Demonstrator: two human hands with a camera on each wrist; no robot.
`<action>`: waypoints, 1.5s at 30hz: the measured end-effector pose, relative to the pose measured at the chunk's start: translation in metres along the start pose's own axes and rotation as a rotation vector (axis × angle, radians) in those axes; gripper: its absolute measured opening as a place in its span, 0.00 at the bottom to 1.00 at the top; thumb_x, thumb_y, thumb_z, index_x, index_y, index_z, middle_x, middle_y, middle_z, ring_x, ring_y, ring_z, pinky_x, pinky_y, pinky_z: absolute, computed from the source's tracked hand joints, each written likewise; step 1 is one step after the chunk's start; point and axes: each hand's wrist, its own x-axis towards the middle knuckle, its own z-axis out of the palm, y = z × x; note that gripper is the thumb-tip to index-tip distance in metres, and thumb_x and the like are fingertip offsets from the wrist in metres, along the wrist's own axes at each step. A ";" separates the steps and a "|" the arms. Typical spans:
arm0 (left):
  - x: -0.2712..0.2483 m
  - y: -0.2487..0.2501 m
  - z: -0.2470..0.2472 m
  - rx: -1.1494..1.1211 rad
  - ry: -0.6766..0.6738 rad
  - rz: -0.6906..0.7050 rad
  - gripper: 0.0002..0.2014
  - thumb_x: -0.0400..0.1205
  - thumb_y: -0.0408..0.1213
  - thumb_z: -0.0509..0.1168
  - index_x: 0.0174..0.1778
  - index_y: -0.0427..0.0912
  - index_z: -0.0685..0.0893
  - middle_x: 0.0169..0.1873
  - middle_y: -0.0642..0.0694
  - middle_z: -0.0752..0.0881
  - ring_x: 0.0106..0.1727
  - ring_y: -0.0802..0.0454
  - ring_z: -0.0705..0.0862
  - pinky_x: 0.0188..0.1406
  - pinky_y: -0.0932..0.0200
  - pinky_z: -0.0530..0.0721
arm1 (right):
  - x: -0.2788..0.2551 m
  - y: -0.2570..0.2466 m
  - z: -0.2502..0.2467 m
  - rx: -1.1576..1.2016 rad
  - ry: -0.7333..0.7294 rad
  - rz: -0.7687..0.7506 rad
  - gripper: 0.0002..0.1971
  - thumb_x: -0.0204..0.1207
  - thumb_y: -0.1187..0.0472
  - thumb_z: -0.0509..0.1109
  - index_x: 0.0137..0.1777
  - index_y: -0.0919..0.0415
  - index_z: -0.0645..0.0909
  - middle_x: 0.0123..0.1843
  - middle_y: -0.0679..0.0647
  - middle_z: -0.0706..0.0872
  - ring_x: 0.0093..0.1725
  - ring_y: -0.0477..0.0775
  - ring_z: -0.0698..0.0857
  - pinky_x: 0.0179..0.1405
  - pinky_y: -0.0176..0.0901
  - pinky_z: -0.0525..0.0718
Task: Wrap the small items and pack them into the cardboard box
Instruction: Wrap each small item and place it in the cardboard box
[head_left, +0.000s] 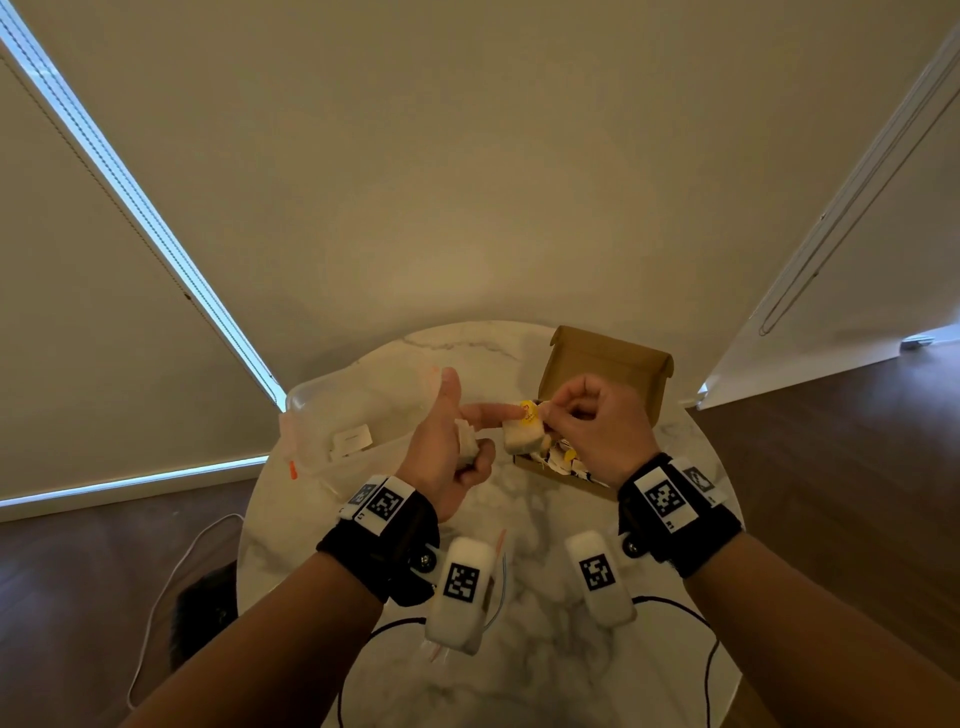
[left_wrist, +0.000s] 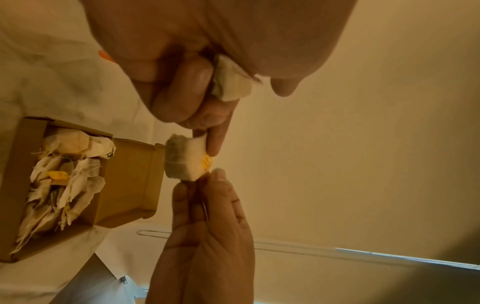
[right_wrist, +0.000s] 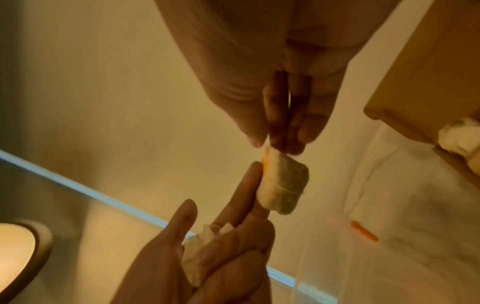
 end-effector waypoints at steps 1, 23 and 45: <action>-0.001 0.002 0.001 -0.003 0.002 -0.001 0.44 0.84 0.67 0.40 0.56 0.31 0.87 0.31 0.44 0.86 0.22 0.53 0.65 0.22 0.59 0.54 | 0.000 -0.001 0.000 -0.053 0.032 -0.060 0.04 0.73 0.61 0.76 0.42 0.58 0.84 0.38 0.50 0.89 0.36 0.45 0.87 0.37 0.37 0.84; 0.010 -0.005 -0.005 0.281 0.272 0.206 0.07 0.79 0.45 0.72 0.43 0.47 0.93 0.35 0.56 0.91 0.39 0.60 0.86 0.46 0.59 0.82 | 0.002 -0.021 -0.009 0.081 -0.101 -0.168 0.05 0.71 0.68 0.77 0.41 0.63 0.83 0.37 0.58 0.92 0.40 0.58 0.92 0.44 0.59 0.90; 0.015 -0.008 -0.006 0.743 0.196 0.314 0.11 0.71 0.33 0.78 0.47 0.50 0.91 0.32 0.54 0.91 0.35 0.64 0.88 0.41 0.65 0.87 | 0.015 -0.010 -0.002 -0.247 -0.314 -0.215 0.06 0.75 0.58 0.75 0.48 0.56 0.91 0.39 0.45 0.91 0.39 0.37 0.86 0.36 0.23 0.79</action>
